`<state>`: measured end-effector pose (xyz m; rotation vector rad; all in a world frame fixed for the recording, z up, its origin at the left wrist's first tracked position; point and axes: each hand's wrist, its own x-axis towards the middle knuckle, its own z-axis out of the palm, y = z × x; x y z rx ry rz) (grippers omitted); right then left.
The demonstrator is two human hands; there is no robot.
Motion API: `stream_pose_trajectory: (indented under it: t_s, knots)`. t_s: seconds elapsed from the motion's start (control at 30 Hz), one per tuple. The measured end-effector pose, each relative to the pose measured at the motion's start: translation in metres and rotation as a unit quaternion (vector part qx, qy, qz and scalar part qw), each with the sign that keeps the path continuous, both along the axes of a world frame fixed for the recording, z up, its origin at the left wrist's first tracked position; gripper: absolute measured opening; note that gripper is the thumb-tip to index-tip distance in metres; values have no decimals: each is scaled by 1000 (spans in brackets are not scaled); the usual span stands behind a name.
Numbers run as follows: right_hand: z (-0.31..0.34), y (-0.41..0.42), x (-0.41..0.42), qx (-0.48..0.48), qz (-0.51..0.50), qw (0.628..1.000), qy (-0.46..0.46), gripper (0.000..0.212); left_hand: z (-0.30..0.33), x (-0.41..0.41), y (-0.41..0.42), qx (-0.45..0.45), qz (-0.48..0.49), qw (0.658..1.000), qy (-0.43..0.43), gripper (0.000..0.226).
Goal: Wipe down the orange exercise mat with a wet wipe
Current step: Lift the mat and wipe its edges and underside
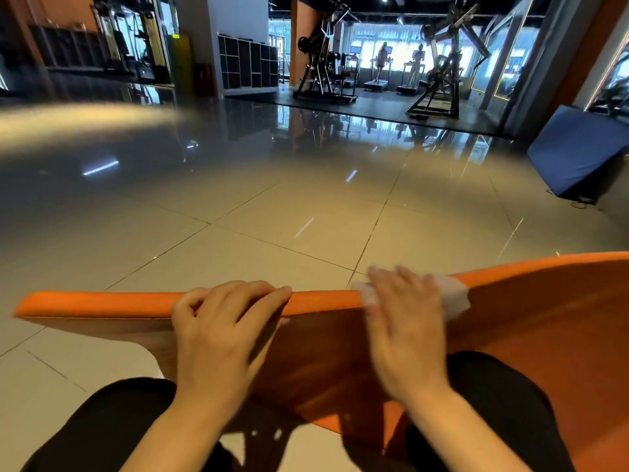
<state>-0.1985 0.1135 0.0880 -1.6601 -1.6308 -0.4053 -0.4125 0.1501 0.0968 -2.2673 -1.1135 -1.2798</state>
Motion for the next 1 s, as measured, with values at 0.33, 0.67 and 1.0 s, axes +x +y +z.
stream_pose_trajectory:
  t_s: [0.33, 0.67, 1.0]
  knots:
    - [12, 9, 1, -7, 109, 983, -149, 52, 15, -16, 1, -74, 0, 996, -42, 29]
    - [16, -18, 152, -165, -93, 980, -67, 65, 30, -10, 23, -99, -55, 994, -7, 28]
    - [6, 11, -25, -58, 105, 990, -80, 57, 26, 0, 27, -112, -81, 990, -36, 27]
